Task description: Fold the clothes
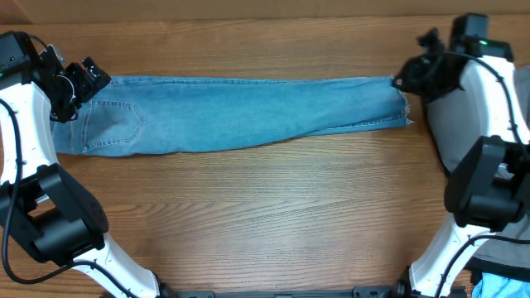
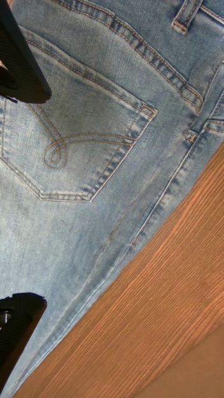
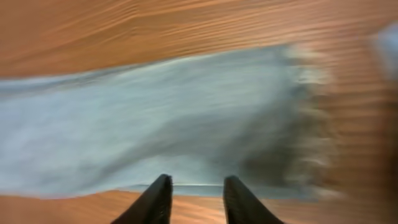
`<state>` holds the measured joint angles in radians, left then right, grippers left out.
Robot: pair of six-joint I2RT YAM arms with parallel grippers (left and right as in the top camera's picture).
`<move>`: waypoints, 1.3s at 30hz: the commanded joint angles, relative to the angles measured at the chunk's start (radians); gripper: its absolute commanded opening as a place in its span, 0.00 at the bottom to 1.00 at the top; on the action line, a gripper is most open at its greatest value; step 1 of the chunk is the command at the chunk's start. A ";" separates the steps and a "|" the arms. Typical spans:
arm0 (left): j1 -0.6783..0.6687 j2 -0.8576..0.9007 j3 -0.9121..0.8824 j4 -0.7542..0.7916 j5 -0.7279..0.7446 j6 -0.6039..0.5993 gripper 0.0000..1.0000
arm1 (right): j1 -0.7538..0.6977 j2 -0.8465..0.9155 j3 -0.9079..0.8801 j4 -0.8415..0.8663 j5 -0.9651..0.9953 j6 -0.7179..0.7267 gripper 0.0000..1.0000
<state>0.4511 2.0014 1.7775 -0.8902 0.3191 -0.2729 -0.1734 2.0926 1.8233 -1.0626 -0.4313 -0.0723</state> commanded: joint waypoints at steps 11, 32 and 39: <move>0.000 -0.024 0.026 0.004 0.011 0.011 1.00 | 0.135 -0.009 -0.030 0.004 0.151 0.103 0.36; 0.000 -0.024 0.026 0.004 0.011 0.011 1.00 | -0.280 -0.009 0.045 -0.098 0.279 0.238 1.00; 0.000 -0.024 0.026 0.004 0.011 0.011 1.00 | -0.169 -0.009 0.043 -0.083 -0.134 0.120 0.23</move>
<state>0.4511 2.0014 1.7775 -0.8902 0.3191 -0.2729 -0.4068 2.0926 1.8366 -1.1603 -0.3855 0.0826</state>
